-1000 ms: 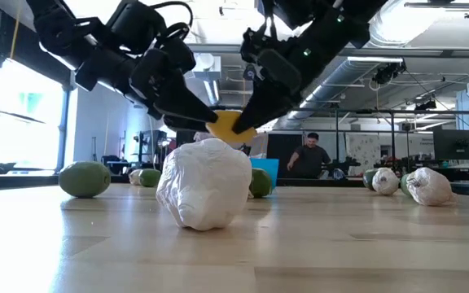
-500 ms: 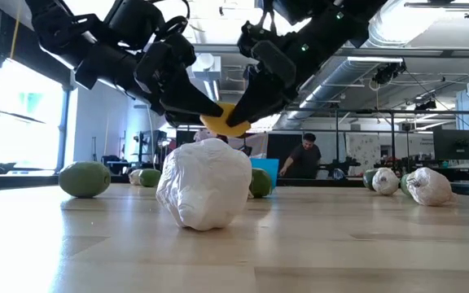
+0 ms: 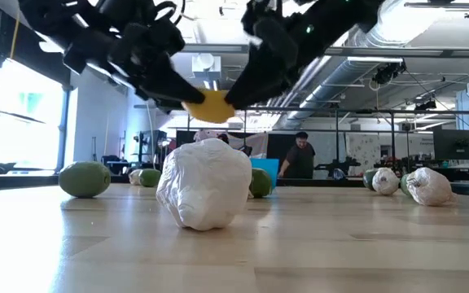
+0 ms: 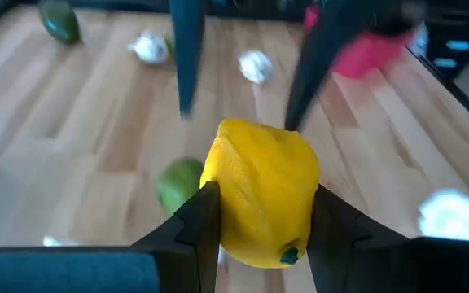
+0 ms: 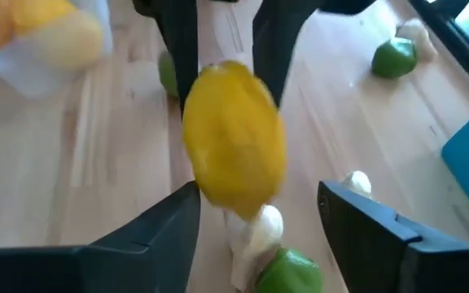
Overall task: Sort produce into baskets
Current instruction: Put the lemon into the transparent bin
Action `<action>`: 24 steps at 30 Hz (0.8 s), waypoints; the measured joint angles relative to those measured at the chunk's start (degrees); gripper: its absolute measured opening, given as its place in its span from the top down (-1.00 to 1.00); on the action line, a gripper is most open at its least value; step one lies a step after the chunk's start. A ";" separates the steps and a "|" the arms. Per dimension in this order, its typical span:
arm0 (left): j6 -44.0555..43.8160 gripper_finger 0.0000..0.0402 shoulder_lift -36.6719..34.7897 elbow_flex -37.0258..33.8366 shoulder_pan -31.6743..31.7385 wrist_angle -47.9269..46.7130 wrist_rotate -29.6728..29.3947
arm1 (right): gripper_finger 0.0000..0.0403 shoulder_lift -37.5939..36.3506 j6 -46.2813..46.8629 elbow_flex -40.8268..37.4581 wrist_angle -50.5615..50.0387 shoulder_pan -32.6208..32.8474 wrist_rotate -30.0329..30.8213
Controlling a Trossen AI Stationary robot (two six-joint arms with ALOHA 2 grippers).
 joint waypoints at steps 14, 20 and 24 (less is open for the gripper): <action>-13.13 0.44 -21.33 0.00 -11.58 -30.68 2.80 | 0.30 0.24 -0.07 0.02 -2.96 1.12 3.79; -24.81 0.44 -27.28 0.00 -22.93 -41.40 -1.42 | 0.73 0.34 -1.04 0.02 -2.55 0.99 5.39; -30.58 0.44 -27.91 0.42 -30.68 -45.34 -3.29 | 0.95 0.34 -2.55 0.02 -2.06 0.96 5.96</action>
